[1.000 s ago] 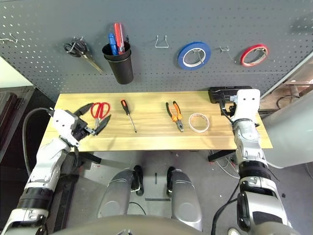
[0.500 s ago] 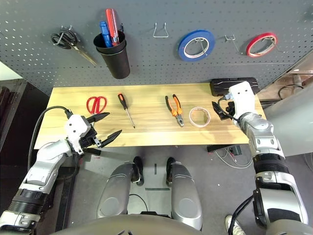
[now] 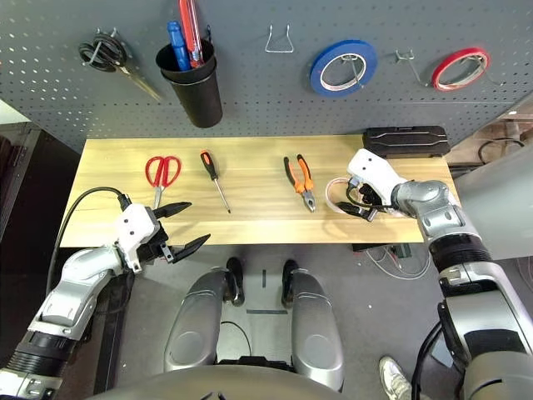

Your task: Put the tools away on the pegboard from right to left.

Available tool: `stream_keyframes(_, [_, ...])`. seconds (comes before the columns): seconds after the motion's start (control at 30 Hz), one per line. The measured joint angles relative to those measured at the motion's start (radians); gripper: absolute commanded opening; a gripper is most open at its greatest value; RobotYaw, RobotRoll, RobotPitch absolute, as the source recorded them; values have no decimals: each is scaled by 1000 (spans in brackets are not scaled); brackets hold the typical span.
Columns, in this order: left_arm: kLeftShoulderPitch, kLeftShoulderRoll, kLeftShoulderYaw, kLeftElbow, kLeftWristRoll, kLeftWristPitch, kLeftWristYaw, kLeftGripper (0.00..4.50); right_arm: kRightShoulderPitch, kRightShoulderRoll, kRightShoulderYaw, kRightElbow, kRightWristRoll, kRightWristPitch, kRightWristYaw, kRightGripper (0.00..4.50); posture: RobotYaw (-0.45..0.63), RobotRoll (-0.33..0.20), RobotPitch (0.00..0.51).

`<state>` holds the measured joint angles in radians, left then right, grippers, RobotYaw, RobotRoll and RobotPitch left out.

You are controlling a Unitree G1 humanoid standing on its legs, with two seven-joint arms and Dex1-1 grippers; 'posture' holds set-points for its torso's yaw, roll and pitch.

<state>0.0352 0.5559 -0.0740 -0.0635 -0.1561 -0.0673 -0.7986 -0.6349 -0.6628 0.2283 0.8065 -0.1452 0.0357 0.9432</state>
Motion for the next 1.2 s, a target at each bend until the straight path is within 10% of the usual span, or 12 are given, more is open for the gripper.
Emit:
stream_keyframes(0.47, [24,12,1,-13,6,9,8,4476,-125,112,111,295,-150,-117,-16,4500,161,0,363])
stream_keyframes(0.87, [43,14,2,-42,10,24,19,4500,-131,117,103,332,-192,-158,-110,96,167,0,357])
stream_keyframes(1.2, [6,-26,-1,-38,-7,-3,18,4500,88,43,-1,93,-118,-146,-126,43,136,0,311])
